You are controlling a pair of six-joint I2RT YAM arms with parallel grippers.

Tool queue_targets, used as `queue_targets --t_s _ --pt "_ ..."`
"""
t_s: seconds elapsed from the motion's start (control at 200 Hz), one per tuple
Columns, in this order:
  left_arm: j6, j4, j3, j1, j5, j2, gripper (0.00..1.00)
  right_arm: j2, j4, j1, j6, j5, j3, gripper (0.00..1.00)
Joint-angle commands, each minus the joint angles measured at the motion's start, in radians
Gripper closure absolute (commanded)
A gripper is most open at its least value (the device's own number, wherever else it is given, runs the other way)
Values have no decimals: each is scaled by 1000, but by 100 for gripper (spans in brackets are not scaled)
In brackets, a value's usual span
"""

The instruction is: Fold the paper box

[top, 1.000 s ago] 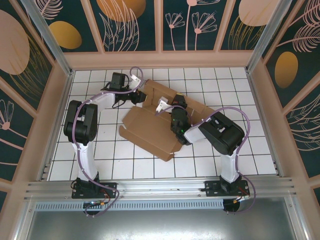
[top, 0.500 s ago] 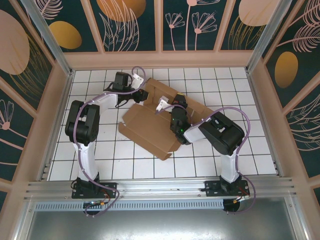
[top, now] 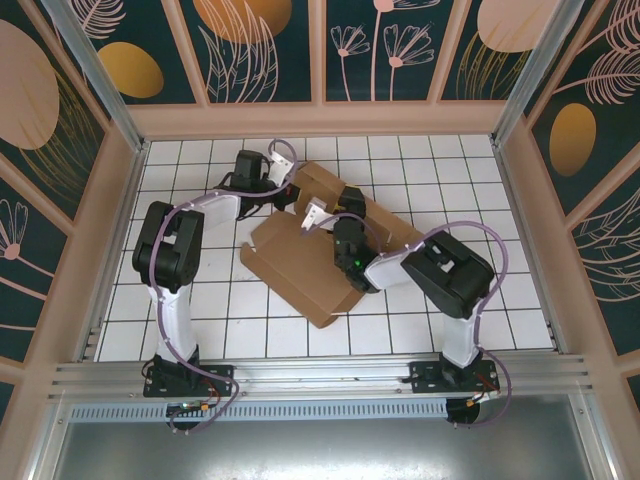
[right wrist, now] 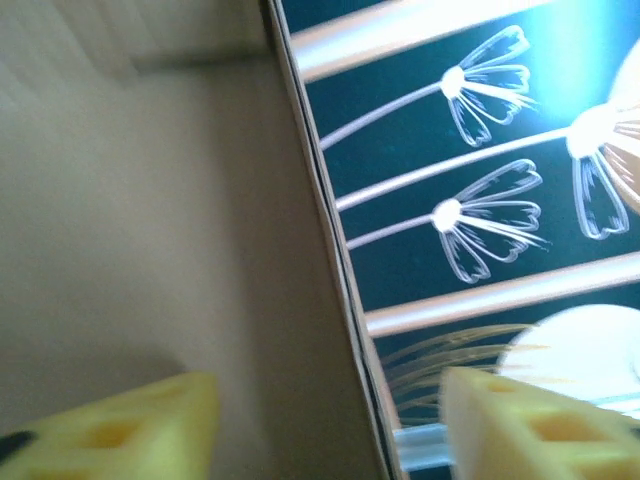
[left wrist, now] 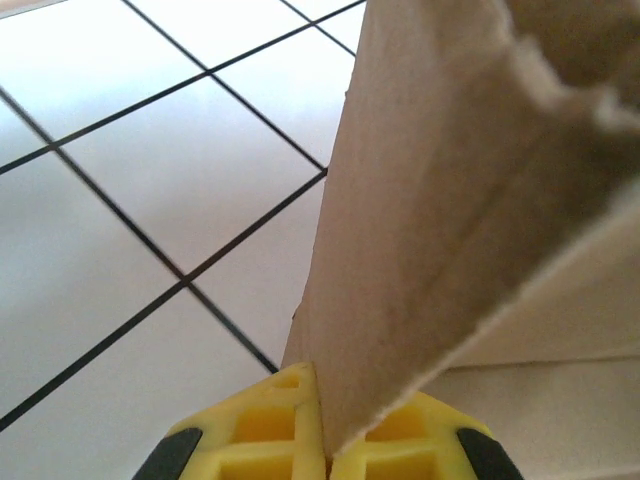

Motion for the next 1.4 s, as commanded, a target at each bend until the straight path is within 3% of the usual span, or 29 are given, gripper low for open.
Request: queue_targets --t_s 0.0,0.12,0.28,0.43,0.515,0.576,0.766,0.956,1.226,1.396 --pt "-4 44 -14 -7 16 -29 100 -141 -361 25 317 -144 77 21" --pt "-30 91 -42 -7 -21 -40 98 -243 -638 36 563 -295 132 13" --pt "-86 195 -109 -7 -47 -71 98 -397 -813 14 854 -527 155 11" --pt "-116 285 -198 -22 -91 -124 99 -503 -810 -101 1194 -770 154 14" --pt "-118 297 -236 -44 -132 -152 98 -481 -871 -200 1448 -854 220 17" --pt "-129 317 -271 -64 -169 -174 97 -438 -949 -244 1542 -910 287 17" --pt "-205 422 -415 -116 -222 -231 96 -285 -1165 -294 1634 -1050 487 16" --pt "-228 531 -516 -156 -265 -260 96 -177 -1176 -383 1703 -1174 522 17" --pt "-305 670 -533 -200 -443 -210 99 -93 -1191 -392 1646 -1304 551 18" --pt "-305 700 -508 -200 -430 -159 97 -28 -1240 -397 1592 -1370 625 17"
